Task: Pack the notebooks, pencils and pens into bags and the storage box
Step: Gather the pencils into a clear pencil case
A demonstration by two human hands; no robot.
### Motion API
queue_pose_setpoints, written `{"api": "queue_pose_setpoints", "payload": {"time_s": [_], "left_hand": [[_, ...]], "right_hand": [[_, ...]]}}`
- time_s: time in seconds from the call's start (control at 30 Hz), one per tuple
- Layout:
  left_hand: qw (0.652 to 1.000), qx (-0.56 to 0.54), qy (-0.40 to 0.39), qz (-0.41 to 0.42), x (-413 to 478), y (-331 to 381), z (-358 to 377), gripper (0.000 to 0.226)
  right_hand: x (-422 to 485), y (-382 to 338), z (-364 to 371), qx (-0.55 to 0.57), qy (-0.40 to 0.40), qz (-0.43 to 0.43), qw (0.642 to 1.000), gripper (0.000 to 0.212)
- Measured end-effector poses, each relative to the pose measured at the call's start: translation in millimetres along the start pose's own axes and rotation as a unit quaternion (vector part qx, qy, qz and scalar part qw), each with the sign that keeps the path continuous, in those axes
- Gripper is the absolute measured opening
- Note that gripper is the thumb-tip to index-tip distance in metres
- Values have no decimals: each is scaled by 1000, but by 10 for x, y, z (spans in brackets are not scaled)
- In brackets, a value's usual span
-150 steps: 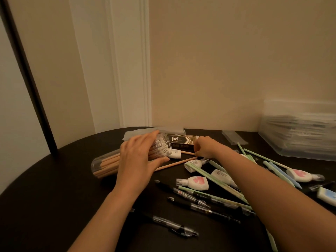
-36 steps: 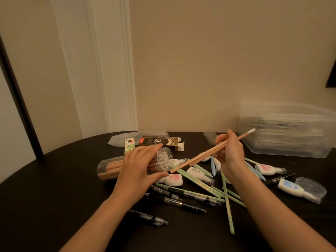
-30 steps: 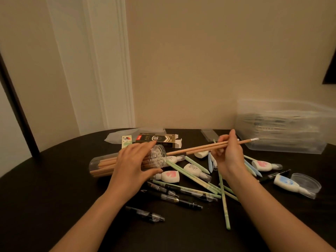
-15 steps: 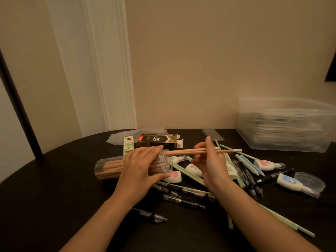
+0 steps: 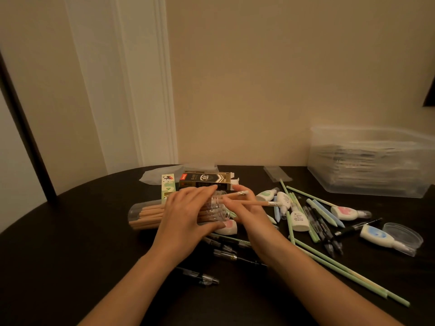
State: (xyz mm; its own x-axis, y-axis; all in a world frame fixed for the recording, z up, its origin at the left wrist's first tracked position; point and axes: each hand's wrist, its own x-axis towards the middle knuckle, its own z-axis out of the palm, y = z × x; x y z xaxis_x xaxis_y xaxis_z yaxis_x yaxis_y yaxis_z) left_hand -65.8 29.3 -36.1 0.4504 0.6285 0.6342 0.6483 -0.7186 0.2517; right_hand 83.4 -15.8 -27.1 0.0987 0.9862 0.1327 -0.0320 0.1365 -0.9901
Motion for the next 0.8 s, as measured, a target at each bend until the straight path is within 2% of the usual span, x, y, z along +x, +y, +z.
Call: {"api": "queue_pose_setpoints", "payload": {"time_s": [0.1,0.13,0.27,0.33,0.47,0.6,0.8], "left_hand": [[1000,5,15,-13,0,-16,-9,76],[1000,9,22,-17,-1,-27,-10,76],[998,15,49,-43,9,-47,-35,76],[997,11,58,-57,14,-47,-47,77],[996,13,63,-67,14,-61,-44,77],[997,30,45,-53,12,-72,-7,77],[1000,20,13,-6,6,-68,29,77]], "right_hand": [[16,7,18,45,37,-36,998,73],[17,3,24,61,61,-58,995,69],[5,-21,15,82,149,-124,978,25],[-21,-23,18,53,169,-157,972,23],[-87,-30,65,-8,197,-211,958,22],[-87,-40,48,-37,208,-220,952,21],[-78,-36,25,35,178,-188,965,16]]}}
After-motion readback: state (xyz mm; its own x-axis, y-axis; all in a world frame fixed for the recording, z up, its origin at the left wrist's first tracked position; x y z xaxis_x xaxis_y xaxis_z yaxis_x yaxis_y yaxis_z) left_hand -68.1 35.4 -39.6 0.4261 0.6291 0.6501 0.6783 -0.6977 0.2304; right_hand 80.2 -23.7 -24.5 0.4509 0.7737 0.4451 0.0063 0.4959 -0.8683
